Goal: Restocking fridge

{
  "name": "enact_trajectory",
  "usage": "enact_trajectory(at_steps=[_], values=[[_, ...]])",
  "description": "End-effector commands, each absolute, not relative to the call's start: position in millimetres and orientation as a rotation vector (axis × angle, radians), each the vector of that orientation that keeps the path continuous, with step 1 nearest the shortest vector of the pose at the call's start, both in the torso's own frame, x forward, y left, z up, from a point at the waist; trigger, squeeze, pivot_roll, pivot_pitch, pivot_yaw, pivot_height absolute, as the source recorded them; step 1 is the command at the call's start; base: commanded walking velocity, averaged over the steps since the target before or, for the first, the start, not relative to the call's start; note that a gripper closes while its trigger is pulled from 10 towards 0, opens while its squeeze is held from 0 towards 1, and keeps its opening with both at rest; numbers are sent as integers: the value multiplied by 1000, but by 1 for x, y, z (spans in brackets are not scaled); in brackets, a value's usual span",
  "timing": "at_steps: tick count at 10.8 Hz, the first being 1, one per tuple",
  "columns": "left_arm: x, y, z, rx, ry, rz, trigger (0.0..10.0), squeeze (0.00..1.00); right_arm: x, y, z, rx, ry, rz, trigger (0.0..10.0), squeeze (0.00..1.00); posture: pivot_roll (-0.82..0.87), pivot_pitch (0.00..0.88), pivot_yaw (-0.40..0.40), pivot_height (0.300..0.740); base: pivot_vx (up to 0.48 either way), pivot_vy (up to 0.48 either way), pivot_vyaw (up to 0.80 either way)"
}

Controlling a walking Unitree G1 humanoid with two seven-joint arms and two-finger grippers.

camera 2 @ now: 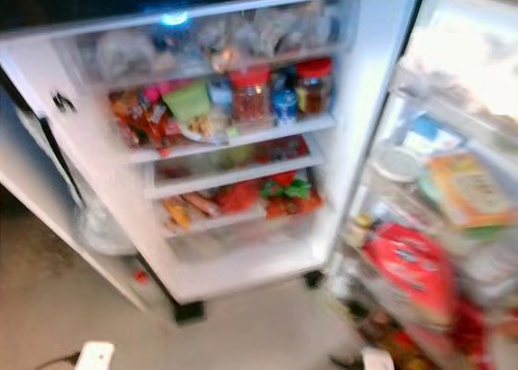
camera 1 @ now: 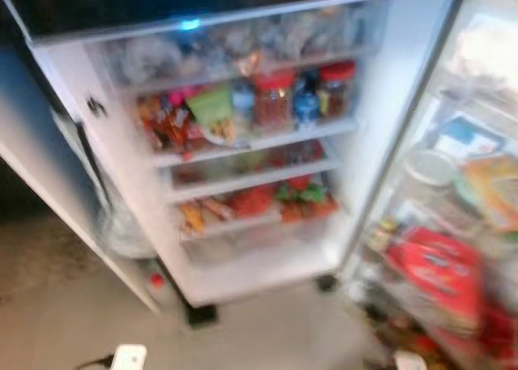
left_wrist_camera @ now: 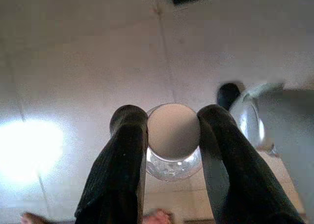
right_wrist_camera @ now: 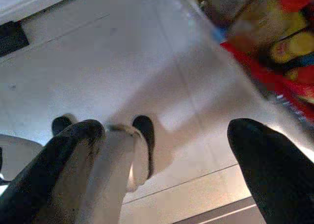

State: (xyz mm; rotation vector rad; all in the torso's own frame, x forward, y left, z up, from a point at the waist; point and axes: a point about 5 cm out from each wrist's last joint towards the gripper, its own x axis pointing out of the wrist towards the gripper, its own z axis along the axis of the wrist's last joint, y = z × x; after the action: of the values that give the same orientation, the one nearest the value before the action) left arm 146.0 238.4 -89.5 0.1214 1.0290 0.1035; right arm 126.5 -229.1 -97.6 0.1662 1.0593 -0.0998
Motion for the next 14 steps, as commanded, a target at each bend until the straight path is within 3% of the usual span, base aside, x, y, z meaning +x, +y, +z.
enact_trajectory(at_steps=[1,8,14], values=[[137,242,-92,142,1064,100,10000,0,116,-226,-102,179,1094,-99,10000,0,-30,72,66,740,0,0,0],[139,243,-91,132,1058,111,10000,0,118,-223,-102,193,1099,-72,10000,0,-25,84,67,740,0,0,0],[139,243,-91,122,1050,120,10000,0,123,-236,-97,23,1020,-197,10000,0,-22,87,70,740,0,0,0]])
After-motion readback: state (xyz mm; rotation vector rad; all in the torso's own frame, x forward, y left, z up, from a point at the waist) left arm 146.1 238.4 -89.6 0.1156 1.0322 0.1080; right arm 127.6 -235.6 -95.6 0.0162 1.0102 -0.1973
